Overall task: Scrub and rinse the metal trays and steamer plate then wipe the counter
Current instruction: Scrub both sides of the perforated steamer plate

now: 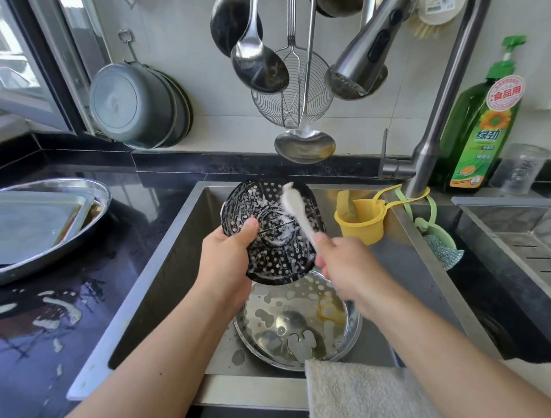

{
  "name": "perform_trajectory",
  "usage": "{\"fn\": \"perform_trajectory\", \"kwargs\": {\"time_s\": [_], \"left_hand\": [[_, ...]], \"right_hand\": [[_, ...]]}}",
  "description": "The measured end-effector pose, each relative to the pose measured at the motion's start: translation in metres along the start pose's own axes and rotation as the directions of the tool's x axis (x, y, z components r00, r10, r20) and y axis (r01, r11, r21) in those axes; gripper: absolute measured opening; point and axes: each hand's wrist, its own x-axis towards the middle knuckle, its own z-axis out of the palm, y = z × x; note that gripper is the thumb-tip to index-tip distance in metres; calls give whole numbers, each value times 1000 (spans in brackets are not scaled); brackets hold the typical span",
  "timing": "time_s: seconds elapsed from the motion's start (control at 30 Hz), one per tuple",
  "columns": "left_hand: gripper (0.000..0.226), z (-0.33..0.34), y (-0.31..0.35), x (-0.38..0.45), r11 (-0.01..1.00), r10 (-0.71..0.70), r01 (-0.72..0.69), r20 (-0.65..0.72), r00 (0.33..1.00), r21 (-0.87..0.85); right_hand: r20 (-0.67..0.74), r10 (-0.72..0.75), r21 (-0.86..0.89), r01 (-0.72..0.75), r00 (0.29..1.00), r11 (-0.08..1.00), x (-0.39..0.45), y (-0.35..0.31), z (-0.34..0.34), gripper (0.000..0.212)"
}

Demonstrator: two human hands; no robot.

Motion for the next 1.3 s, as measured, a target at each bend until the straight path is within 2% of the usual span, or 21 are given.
{"fn": "perform_trajectory", "kwargs": {"time_s": [0.07, 0.17, 0.2, 0.3, 0.37, 0.47, 0.53, 0.6, 0.67, 0.77, 0.87, 0.93, 1.03, 1.17, 1.3], "left_hand": [[20, 1, -1, -1, 998, 1, -2, 21, 1000, 56], [21, 0, -2, 0, 997, 29, -31, 30, 999, 76], [21, 0, -1, 1, 996, 41, -43, 26, 999, 78], [20, -2, -1, 2, 991, 72, -74, 22, 997, 108], [19, -3, 0, 4, 983, 106, -109, 27, 994, 150], [17, -2, 2, 3, 961, 149, -155, 43, 988, 228], [15, -1, 1, 2, 944, 154, -165, 60, 986, 287], [14, -1, -1, 1, 930, 130, -154, 93, 987, 334], [14, 0, -1, -1, 936, 98, -131, 118, 988, 327], [15, -2, 6, 0, 959, 97, -112, 68, 993, 260], [15, -8, 10, 4, 960, 122, -119, 4, 992, 254], [15, -6, 8, 1, 937, 95, -106, 50, 994, 332], [15, 0, 2, -3, 932, 37, -75, 111, 993, 355], [16, -6, 9, 2, 963, 42, -51, 39, 998, 266], [18, -1, 4, -5, 948, -25, -15, 123, 992, 317]], "right_hand": [[35, -24, -18, 25, 999, 1000, -3, -2, 5, 51], [-75, 23, 74, -18, 997, 997, 3, -5, -3, 51], [-72, 37, 100, -29, 997, 995, 2, -4, -2, 51], [47, -4, 13, 4, 999, 1000, -6, -3, 7, 50], [12, -12, -10, 12, 1000, 1000, -4, -6, 4, 50], [-99, 3, 42, 1, 995, 999, 7, -5, -8, 50], [-54, -44, -20, 43, 998, 999, 3, -4, -4, 51], [-3, -117, -129, 115, 993, 985, -3, -7, 4, 52], [-24, -147, -189, 140, 989, 972, -3, -11, 3, 52], [-77, -85, -148, 73, 993, 986, 3, -5, -10, 53], [18, 0, -176, 4, 1000, 984, 2, 3, -11, 51], [55, -28, -184, 38, 998, 982, 1, 0, -7, 51], [-12, -95, -167, 92, 995, 982, 4, -3, -10, 51], [-24, -27, -207, 21, 999, 978, 6, 3, -21, 50], [66, -154, -324, 167, 986, 931, 0, -6, -6, 53]]}}
